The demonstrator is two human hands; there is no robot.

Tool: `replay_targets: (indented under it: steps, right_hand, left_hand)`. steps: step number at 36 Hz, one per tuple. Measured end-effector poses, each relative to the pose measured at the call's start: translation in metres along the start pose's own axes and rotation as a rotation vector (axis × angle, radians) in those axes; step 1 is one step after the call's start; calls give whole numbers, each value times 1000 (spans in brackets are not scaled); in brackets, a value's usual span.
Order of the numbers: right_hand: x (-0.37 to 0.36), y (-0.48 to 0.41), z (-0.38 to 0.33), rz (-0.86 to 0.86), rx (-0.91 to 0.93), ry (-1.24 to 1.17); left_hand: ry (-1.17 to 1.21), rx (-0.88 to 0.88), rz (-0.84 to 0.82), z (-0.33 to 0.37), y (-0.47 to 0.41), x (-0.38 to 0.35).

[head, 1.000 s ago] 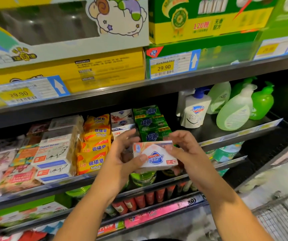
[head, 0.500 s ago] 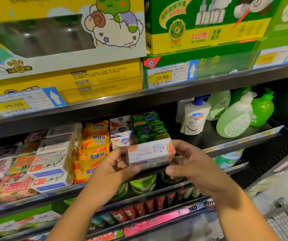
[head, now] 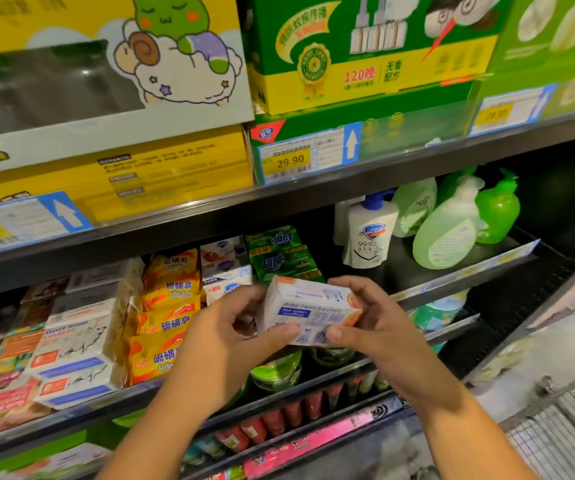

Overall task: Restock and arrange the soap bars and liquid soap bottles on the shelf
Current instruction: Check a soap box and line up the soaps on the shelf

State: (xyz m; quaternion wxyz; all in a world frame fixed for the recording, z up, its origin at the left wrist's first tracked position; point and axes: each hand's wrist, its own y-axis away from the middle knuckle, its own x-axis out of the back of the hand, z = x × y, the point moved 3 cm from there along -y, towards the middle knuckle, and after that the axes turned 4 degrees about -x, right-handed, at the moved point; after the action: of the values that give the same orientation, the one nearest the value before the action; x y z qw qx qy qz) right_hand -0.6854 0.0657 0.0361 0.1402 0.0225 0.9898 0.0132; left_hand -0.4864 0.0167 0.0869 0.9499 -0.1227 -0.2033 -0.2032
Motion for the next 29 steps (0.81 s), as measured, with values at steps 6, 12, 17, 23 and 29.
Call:
replay_targets:
  steps: [6, 12, 17, 23, 29]
  right_hand:
    - [-17, 0, 20, -50, -86, 146]
    - [-35, 1, 31, -138, -155, 204]
    - [-5, -3, 22, -50, -123, 126]
    - [4, -5, -4, 31, 46, -53]
    - [-36, 0, -8, -77, 87, 258]
  left_hand:
    - [99, -96, 44, 4, -2, -9]
    - [-39, -159, -8, -1, -1, -12]
    - [63, -82, 30, -13, 4, 2]
    - [-9, 51, -112, -33, 14, -3]
    - [34, 103, -260, -38, 22, -25]
